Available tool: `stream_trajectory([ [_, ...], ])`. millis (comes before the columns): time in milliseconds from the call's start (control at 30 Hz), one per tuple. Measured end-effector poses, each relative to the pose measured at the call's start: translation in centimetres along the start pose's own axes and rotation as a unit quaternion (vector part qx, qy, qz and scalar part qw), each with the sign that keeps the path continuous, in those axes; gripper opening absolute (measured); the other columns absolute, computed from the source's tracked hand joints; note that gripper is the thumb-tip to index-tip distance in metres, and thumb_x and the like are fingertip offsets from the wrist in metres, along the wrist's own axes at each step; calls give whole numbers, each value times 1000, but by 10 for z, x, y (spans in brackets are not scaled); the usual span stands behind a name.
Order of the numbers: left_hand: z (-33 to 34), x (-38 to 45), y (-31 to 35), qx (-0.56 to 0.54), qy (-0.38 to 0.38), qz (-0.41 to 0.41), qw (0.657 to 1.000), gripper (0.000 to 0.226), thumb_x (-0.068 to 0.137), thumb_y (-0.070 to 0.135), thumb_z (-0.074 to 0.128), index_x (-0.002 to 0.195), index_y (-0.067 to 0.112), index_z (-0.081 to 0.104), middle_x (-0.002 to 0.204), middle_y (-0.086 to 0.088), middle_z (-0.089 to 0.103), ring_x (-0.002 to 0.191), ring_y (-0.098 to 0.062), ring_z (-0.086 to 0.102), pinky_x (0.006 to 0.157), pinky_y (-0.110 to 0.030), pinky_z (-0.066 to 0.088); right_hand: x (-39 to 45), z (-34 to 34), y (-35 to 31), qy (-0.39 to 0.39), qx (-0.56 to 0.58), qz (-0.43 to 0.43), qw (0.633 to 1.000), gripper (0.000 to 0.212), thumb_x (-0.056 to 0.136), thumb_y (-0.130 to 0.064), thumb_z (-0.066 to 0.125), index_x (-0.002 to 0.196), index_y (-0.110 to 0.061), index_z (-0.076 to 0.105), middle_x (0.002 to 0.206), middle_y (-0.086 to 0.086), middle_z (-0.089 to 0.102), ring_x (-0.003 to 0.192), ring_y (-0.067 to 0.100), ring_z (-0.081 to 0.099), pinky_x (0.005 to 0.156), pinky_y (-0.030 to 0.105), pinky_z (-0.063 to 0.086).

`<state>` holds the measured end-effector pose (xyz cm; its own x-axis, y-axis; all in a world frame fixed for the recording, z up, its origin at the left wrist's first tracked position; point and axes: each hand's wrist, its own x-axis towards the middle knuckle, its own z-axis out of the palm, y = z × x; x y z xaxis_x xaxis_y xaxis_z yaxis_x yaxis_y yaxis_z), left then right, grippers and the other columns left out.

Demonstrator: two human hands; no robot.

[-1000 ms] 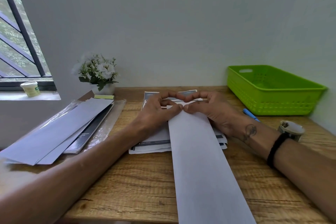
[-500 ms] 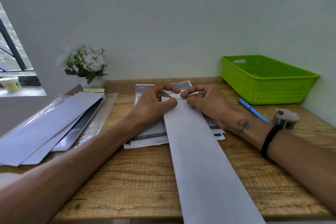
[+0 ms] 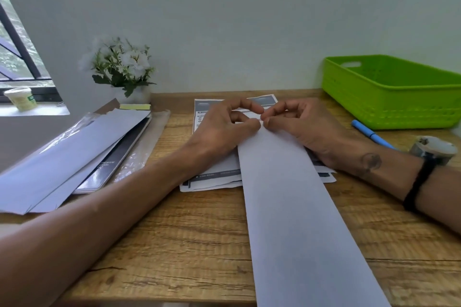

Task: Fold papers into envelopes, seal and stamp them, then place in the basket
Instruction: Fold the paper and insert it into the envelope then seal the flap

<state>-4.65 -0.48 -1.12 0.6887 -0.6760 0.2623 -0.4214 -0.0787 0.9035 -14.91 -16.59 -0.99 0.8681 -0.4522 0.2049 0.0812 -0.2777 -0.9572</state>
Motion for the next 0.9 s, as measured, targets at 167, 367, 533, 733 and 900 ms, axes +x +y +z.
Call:
stream_trajectory([
  [167, 1, 0, 1, 13, -5, 9, 1000, 25, 97, 4, 60, 114, 18, 73, 55, 10, 62, 46, -1, 55, 48, -15, 44, 2, -2, 4, -23, 0, -22, 999, 9, 90, -4, 75, 94, -8, 80, 85, 10, 81, 75, 17, 75, 72, 29, 64],
  [367, 2, 5, -3, 34, 25, 8, 999, 27, 96, 5, 57, 106, 21, 76, 54, 9, 53, 47, -7, 42, 47, -17, 37, 3, -4, 5, -3, -10, -17, 1000, 16, 90, 3, 69, 96, -8, 80, 74, 3, 79, 63, 8, 69, 60, 21, 57],
  [533, 3, 6, -4, 32, 26, 17, 999, 28, 95, 7, 55, 98, 23, 78, 69, -10, 54, 63, -21, 43, 60, -29, 35, 2, -5, 4, 11, -20, -12, 1000, 16, 92, 6, 67, 99, -2, 78, 67, 4, 75, 53, 4, 65, 50, 17, 51],
  [733, 4, 5, -2, 64, 27, 12, 997, 31, 96, 12, 52, 94, 28, 79, 78, -25, 62, 65, -21, 49, 63, -32, 39, 3, -3, 2, 34, -16, -9, 999, 18, 90, 5, 67, 94, -5, 80, 74, 7, 77, 59, 8, 68, 55, 26, 57],
  [900, 2, 2, -2, 83, 16, 28, 996, 10, 98, 31, 69, 99, 25, 78, 81, -4, 79, 70, -11, 73, 66, -29, 57, 0, -3, 4, 3, 35, -23, 999, 17, 83, -2, 83, 99, -2, 77, 90, 18, 80, 81, 29, 77, 77, 45, 65],
])
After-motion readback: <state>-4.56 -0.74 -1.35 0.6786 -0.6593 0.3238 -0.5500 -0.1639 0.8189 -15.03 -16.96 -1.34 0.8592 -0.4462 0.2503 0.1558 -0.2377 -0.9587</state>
